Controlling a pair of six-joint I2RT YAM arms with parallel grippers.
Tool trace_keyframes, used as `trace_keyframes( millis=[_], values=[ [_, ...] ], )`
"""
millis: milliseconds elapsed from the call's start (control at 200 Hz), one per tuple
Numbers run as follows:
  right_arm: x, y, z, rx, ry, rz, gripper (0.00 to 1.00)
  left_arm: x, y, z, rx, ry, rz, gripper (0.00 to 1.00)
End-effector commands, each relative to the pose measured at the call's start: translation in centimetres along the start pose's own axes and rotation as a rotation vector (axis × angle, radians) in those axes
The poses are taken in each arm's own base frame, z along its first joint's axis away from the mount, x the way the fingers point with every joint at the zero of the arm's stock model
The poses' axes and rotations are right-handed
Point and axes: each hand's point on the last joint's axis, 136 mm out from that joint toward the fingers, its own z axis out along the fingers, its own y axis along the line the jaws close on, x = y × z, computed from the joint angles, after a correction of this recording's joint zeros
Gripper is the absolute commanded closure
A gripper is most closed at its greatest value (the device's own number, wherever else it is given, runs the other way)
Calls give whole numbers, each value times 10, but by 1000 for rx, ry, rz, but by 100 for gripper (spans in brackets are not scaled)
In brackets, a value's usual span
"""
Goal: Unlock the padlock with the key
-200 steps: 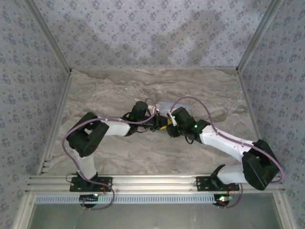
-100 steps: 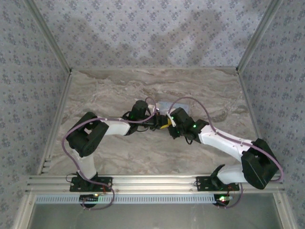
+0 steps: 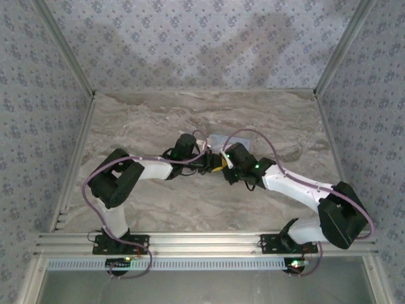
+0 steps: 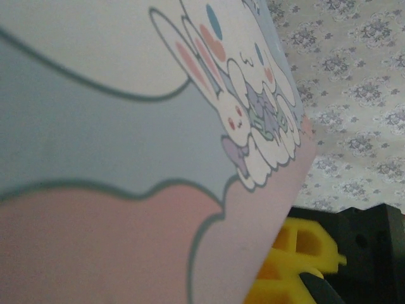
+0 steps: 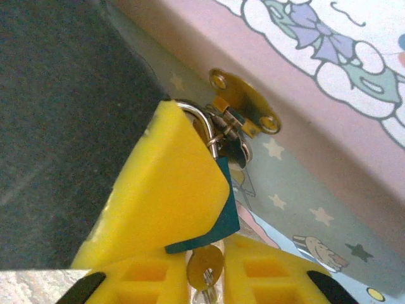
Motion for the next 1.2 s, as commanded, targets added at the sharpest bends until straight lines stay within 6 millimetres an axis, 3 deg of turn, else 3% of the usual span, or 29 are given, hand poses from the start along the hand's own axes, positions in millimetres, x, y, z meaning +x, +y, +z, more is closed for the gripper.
trace_keyframes(
  millis=[0,100,320,645,765,859,1194],
  values=[
    [16,10,7,-53,38,54,69,3,5,-5,-20,-14,29,92],
    [24,12,9,-72,49,76,63,9,20,-4,-50,-7,17,92],
    [34,13,10,-105,53,136,61,17,44,-6,-128,-5,19,91],
    [34,0,15,-77,44,218,62,25,53,-4,-183,14,37,88],
    [31,-10,17,-50,35,255,65,25,56,-4,-208,17,48,83],
    [28,-19,20,-26,34,284,66,25,58,-6,-223,9,47,67],
    [-7,-45,27,46,-19,308,68,24,49,-23,-245,-38,74,61]
  ],
)
